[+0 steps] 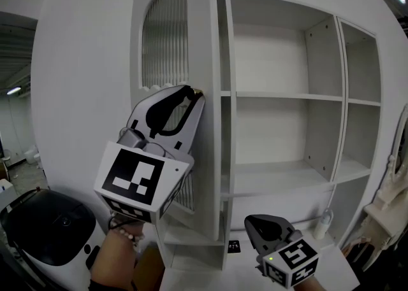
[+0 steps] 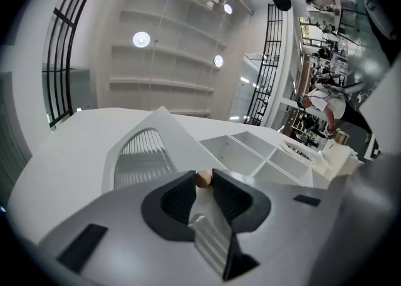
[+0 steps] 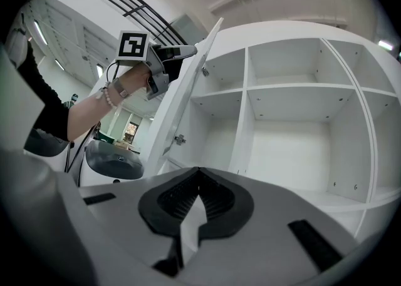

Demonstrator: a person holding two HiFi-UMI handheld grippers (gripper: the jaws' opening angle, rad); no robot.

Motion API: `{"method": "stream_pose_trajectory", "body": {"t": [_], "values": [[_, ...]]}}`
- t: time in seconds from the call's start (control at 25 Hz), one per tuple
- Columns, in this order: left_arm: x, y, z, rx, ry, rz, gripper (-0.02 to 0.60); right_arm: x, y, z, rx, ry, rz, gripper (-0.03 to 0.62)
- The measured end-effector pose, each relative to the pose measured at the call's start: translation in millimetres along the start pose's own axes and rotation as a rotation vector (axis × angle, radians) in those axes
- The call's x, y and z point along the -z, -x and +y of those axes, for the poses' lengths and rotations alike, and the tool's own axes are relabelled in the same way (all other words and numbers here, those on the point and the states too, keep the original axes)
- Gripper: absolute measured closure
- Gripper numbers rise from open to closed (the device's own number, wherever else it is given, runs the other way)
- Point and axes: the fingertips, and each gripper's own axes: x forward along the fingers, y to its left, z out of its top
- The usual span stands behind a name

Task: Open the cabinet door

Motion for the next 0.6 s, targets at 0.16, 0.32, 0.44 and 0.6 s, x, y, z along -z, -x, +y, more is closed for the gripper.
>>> {"method": "stream_pose_trajectory", "body": {"t": [0.16, 0.32, 0.44, 0.6], "values": [[-4, 7, 2, 0.002, -0.011, 0.004, 0.501, -4, -5, 10, -0.033, 0.002, -0.003, 0.594], [-3, 13, 1, 0.008, -0.021, 0.018, 0.499, -7, -10, 18, -0.059, 0.004, -0.011, 0.594], [-6, 16, 2, -0.003, -0.036, 0.019, 0.499, -7, -13, 22, -0.078, 0.003, -0.015, 0.594], [-8, 23, 6, -0.011, -0.030, 0.025, 0.499, -9, -17, 29, -0.103, 0.003, -0.024, 0.594]]}}
